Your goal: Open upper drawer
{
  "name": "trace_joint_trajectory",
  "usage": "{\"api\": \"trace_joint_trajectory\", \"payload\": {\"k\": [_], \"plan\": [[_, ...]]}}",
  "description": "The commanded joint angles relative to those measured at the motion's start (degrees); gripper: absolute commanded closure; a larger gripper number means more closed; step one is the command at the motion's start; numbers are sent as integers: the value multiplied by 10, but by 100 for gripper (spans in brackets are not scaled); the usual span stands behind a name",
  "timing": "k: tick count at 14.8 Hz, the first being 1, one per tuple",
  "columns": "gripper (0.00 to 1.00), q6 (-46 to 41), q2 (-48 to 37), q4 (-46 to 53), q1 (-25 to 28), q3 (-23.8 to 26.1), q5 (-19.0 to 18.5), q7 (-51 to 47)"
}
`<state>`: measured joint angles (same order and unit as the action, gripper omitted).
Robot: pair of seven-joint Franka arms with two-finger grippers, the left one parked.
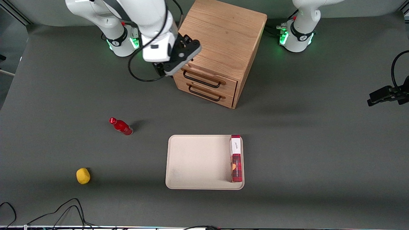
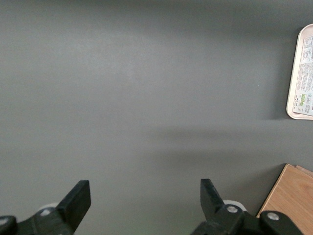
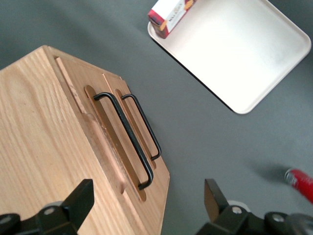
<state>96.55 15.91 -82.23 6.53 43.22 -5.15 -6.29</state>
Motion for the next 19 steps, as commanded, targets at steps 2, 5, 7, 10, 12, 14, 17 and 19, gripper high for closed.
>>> {"api": "trace_joint_trajectory", "payload": {"k": [2, 5, 7, 10, 12, 14, 17, 19], "plan": [[0, -17, 75, 59, 7, 37, -45, 65], [0, -17, 83, 53, 4, 38, -42, 132], [0, -17, 90, 43, 1, 37, -42, 153], [0, -17, 108, 26, -2, 33, -42, 176], [0, -17, 127, 22, -1, 33, -42, 178], [0, -12, 128, 3, 0, 31, -42, 178], [0, -9, 139, -6, 0, 30, -42, 188], [0, 5, 148, -8, 0, 30, -42, 189]]}}
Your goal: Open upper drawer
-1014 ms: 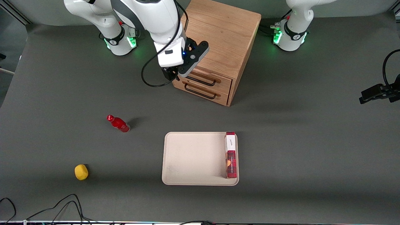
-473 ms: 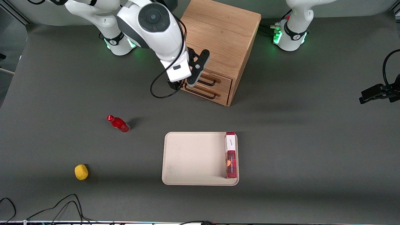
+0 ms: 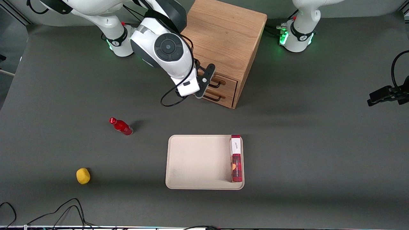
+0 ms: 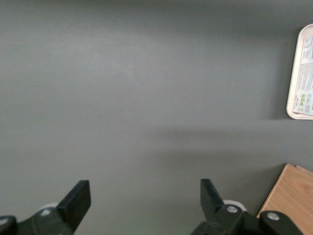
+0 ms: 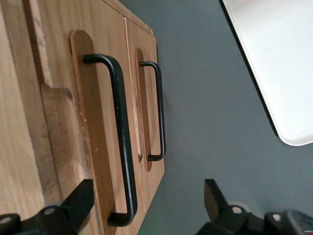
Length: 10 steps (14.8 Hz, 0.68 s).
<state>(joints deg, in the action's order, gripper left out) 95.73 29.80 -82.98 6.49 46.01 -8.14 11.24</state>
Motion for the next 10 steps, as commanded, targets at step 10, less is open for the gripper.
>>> {"api": "trace_joint_trajectory", "payload": {"k": [10], "plan": [[0, 68, 28, -20, 5, 0, -18, 12]]}}
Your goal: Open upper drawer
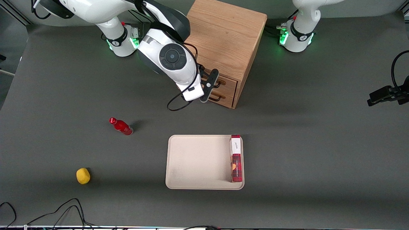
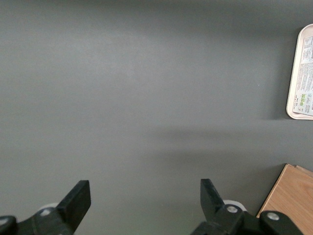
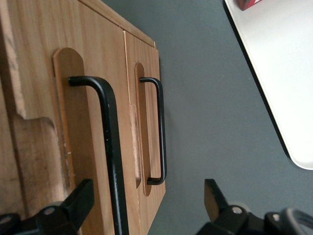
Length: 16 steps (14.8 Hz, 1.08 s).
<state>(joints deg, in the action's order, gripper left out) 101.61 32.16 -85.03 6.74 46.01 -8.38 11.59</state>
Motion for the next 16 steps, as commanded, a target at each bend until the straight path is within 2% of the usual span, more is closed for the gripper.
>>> {"api": "trace_joint_trajectory", "payload": {"k": [1, 6, 9, 16], "plan": [[0, 10, 4, 0, 3, 0, -15, 9], [0, 21, 14, 0, 5, -12, -18, 12], [0, 31, 24, 0, 5, -13, -41, 12], [0, 35, 27, 7, 4, -41, -38, 45]]}}
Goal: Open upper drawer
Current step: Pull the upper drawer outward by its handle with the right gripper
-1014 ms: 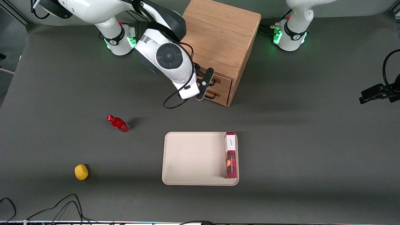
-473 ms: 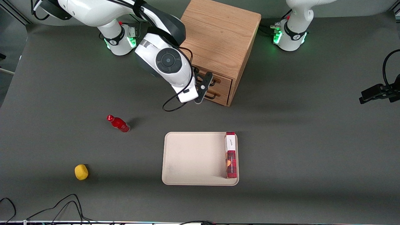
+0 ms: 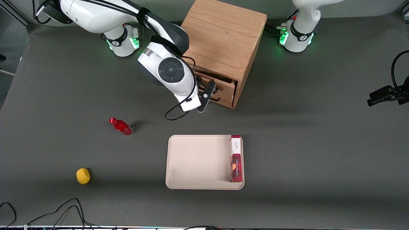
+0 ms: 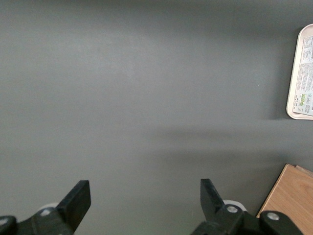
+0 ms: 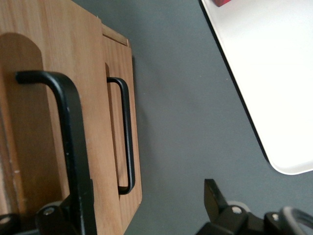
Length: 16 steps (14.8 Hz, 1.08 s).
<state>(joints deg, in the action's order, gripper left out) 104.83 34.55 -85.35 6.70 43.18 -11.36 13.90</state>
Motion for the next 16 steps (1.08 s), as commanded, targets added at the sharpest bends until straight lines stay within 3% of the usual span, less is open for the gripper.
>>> {"api": "trace_joint_trajectory", "payload": {"k": [1, 16], "plan": [[0, 3, 3, 17, 4, -13, -8, 24], [0, 50, 25, 62, 4, -63, -10, 59]]}}
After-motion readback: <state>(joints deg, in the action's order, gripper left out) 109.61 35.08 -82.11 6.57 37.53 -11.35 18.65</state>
